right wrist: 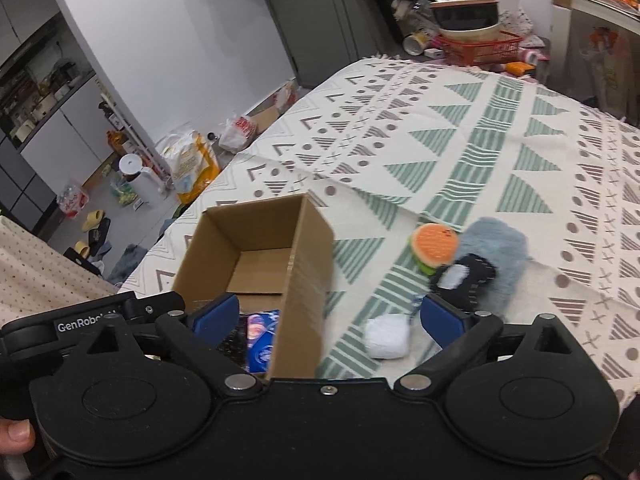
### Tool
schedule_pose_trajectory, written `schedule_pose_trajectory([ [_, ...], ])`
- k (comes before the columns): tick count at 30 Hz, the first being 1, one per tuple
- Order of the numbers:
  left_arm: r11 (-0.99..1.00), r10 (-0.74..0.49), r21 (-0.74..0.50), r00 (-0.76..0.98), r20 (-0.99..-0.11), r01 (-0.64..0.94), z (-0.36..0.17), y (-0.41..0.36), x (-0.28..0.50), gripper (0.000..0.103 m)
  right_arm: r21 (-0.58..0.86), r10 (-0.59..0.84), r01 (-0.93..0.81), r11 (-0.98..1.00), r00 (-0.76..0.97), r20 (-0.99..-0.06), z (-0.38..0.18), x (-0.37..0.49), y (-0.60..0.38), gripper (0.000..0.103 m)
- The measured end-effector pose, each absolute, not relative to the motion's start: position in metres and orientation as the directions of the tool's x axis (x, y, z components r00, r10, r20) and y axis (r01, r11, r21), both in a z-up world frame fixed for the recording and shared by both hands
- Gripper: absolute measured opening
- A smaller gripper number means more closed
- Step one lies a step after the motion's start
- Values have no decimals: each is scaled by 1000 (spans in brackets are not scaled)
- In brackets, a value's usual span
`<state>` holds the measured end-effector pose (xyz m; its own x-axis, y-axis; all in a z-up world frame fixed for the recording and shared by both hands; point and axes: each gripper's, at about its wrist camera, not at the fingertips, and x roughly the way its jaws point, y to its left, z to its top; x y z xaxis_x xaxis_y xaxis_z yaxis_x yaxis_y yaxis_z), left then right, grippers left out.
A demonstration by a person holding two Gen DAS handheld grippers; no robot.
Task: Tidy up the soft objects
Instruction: 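Carry the black bag and tissue pack over the box and open both grippers, then move the left gripper to the white bundle while the right gripper reaches the black felt plush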
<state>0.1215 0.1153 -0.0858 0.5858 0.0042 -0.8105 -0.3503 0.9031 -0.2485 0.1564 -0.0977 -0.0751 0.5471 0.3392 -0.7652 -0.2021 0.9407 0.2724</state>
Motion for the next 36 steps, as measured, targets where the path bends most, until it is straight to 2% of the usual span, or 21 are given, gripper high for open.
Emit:
schedule_pose_trajectory([
  [5,915,-1,-238,590,-808,-325,-81,98,120,77,269,327,-187,945,558,-763,-71,152,-119,103],
  [27,952,-12,-187,580,-815,-244,-73,20,122,77,264,305,-157,952,584,-753,-80,135,-213,103],
  [36,958,-27,-185,575,-818,-219,-76,-8,130,77,310,322,-124,943,582,-747,-92,139,-249,102],
])
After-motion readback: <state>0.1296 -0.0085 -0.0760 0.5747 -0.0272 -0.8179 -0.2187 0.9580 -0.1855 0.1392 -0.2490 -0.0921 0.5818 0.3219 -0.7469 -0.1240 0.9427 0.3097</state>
